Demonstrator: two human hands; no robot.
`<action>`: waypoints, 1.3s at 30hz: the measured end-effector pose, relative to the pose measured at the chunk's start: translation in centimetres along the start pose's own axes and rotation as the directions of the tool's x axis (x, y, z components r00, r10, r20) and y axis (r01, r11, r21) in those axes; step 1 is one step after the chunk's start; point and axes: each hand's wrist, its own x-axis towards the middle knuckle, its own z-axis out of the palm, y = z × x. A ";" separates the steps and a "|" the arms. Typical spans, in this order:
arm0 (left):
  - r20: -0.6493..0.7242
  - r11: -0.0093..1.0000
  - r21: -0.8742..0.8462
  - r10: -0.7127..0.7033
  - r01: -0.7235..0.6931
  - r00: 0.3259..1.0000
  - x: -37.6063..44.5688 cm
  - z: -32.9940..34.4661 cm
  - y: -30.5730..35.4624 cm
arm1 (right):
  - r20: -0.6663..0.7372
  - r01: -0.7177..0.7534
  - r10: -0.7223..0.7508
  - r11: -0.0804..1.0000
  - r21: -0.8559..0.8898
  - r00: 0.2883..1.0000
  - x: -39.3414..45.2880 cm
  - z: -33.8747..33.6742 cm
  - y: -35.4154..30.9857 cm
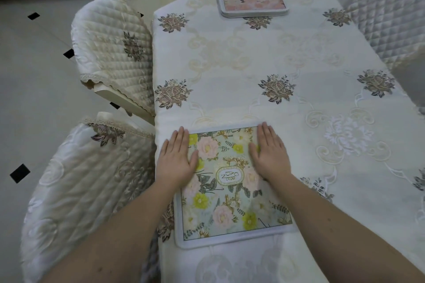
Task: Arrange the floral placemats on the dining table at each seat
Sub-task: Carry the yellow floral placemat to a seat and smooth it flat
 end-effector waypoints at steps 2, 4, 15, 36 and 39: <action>0.019 0.999 0.044 -0.010 0.009 1.000 0.2 -0.5 -1.0 | 0.003 -0.012 0.012 1.000 0.001 1.000 0.0 -0.4 1.1; 0.030 0.993 0.109 -0.043 0.040 0.999 0.5 -1.1 -1.7 | 0.019 -0.012 0.012 1.000 -0.022 1.000 0.1 -0.6 1.3; -0.179 0.995 -0.091 0.019 -0.036 0.984 -7.1 -0.4 6.3 | -0.110 0.161 -0.140 0.965 0.209 0.984 -7.6 0.7 -7.9; 0.058 0.999 0.016 0.027 -0.028 0.998 -14.3 2.4 1.8 | 0.034 -0.030 0.030 1.000 -0.009 0.999 -14.4 1.3 2.1; 0.070 1.000 0.026 -0.002 0.001 0.998 -14.2 1.5 0.0 | 0.021 -0.093 0.093 0.995 0.026 0.995 -14.6 0.9 3.6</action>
